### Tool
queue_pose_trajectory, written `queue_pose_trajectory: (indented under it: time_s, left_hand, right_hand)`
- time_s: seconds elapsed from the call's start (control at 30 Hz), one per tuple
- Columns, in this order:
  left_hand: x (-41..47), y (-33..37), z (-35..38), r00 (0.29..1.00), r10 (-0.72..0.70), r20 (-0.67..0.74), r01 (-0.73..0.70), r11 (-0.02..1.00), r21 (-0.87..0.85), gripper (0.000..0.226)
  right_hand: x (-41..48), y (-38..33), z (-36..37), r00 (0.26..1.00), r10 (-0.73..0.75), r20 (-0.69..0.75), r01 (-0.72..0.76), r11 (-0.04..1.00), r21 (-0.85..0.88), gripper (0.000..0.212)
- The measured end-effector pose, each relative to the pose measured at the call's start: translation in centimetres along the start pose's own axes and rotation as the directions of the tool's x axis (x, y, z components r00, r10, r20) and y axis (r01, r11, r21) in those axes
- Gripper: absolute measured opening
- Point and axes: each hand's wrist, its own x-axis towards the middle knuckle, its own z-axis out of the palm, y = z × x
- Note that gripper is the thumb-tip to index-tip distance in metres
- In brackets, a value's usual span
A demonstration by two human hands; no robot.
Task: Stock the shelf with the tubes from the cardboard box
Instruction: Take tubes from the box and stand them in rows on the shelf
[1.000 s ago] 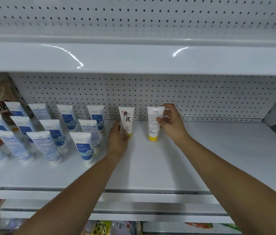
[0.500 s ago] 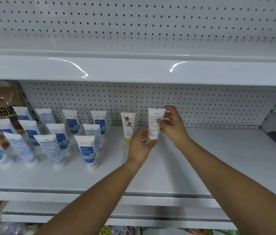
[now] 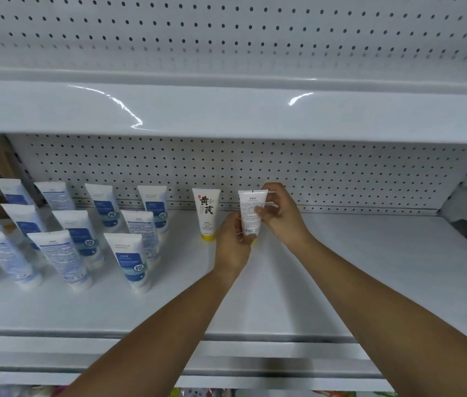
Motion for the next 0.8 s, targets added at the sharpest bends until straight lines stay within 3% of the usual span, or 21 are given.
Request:
queue_pose_trajectory:
  time_s: [0.8]
  left_hand:
    - [2.0, -2.0, -0.2, 0.998, -0.026, 0.051, 0.019, 0.990, 0.142, 0.046]
  right_hand:
    - [1.9, 3.1, 0.2, 0.999, 0.002, 0.044, 0.000, 0.999, -0.050, 0.040]
